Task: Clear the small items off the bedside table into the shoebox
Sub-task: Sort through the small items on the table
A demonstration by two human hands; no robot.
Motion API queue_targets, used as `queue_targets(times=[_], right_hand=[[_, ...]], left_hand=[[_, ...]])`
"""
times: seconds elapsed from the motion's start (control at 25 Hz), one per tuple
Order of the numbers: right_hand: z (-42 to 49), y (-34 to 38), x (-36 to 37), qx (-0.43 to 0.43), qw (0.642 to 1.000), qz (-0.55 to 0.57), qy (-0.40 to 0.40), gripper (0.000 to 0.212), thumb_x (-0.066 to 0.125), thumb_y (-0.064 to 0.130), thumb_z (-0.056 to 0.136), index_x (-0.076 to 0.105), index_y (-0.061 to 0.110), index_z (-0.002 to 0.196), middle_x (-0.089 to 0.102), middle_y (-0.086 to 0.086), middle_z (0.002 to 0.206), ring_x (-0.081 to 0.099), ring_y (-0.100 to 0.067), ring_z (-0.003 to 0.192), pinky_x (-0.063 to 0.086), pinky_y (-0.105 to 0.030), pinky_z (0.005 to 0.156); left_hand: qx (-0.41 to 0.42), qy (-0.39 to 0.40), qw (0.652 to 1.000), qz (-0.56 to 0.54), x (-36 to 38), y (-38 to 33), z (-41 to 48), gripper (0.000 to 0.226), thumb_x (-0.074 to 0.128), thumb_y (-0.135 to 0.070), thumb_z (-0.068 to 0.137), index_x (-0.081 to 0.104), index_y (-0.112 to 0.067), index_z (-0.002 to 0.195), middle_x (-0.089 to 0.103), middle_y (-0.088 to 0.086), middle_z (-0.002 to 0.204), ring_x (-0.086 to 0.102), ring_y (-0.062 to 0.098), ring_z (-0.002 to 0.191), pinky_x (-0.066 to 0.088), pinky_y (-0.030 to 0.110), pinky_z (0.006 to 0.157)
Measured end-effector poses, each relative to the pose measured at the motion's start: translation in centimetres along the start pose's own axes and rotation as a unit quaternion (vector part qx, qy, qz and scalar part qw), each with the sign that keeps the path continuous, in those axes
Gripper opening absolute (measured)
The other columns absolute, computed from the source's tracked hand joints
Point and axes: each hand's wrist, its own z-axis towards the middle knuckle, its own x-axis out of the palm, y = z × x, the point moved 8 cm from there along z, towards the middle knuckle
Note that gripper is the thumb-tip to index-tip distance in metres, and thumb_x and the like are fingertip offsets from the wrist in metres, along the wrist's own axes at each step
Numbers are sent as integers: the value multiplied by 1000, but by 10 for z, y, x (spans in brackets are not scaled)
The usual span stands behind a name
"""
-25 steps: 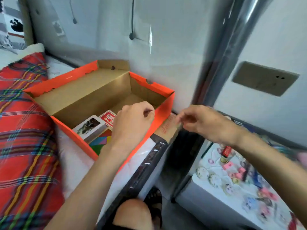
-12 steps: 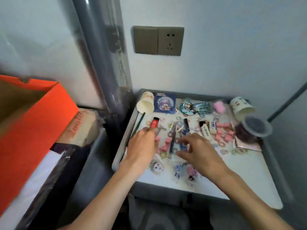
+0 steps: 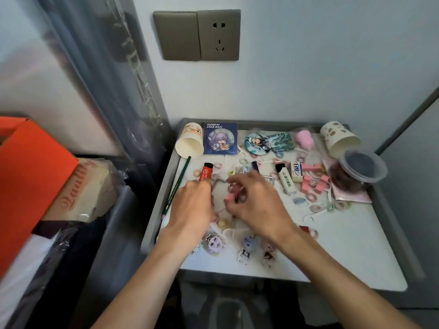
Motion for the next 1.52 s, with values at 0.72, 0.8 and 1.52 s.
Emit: queue_targets(times=[0.72, 0.8, 1.52], right_hand=[[-17, -60, -46, 85, 988, -121, 50, 11, 69, 30, 89, 66, 21, 94, 54, 5, 88, 52, -10, 79, 37, -22, 63], [-23, -67, -39, 107, 976, -174, 80, 22, 73, 36, 84, 67, 21, 99, 48, 6, 92, 48, -14, 88, 34, -26, 69], [-22, -11, -50, -13, 999, -6, -44, 16, 73, 9, 84, 62, 20, 90, 58, 15, 78, 57, 4, 69, 43, -9, 64]], left_hand=[[-71, 99, 896, -428, 5, -17, -5, 28, 57, -4, 86, 72, -26, 90, 61, -1, 64, 47, 15, 50, 37, 29, 49], [-81, 116, 870, -473, 9, -19, -6, 18, 63, -5, 90, 73, -20, 91, 63, -1, 60, 51, 17, 50, 36, 32, 51], [-95, 187, 750, -627, 18, -41, -17, 23, 67, -20, 89, 68, 2, 95, 73, 13, 74, 66, 18, 56, 54, 21, 51]])
